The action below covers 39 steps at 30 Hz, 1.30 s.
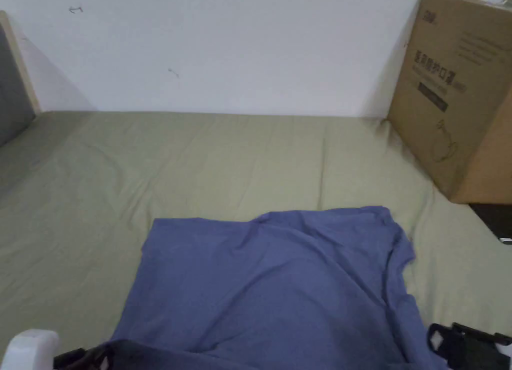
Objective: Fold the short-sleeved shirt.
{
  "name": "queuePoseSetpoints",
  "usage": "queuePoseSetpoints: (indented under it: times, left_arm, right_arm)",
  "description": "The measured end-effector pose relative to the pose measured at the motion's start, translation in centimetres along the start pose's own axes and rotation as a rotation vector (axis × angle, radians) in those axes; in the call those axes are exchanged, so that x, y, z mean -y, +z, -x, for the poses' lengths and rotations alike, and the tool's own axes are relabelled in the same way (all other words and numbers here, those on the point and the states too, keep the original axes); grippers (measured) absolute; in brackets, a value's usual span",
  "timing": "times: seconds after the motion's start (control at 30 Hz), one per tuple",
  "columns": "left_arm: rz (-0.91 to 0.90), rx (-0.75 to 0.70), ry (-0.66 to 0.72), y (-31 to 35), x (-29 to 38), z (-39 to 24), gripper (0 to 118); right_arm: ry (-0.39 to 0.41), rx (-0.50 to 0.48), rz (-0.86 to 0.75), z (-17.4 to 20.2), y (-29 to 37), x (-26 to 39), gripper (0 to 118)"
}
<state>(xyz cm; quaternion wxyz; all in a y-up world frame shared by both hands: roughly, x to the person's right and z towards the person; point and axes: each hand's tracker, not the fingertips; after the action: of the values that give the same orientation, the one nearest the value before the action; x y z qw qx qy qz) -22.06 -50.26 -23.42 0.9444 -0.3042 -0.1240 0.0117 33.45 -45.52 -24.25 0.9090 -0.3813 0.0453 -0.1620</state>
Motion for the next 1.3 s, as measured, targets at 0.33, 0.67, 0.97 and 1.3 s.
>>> queuePoseSetpoints:
  times: [0.33,0.67,0.97,1.3]
  left_arm:
    - [0.097,0.006,0.136,0.2,1.5,-0.5,6]
    - [0.128,-0.020,0.146,0.2,2.0,-0.3,6]
    - [0.023,-0.016,0.208,0.4,-1.1,-0.2,4]
    - [0.079,-0.056,0.170,-12.1,-10.2,3.2,4]
  right_arm:
    - [0.142,0.201,0.429,-4.2,-8.1,4.1,113]
    - [-0.063,0.106,0.137,-5.4,-3.2,3.5,8]
    - [-0.309,0.034,-0.033,-5.8,-0.3,0.6,8]
    - [-0.118,0.145,0.036,-3.3,-12.4,-13.5,8]
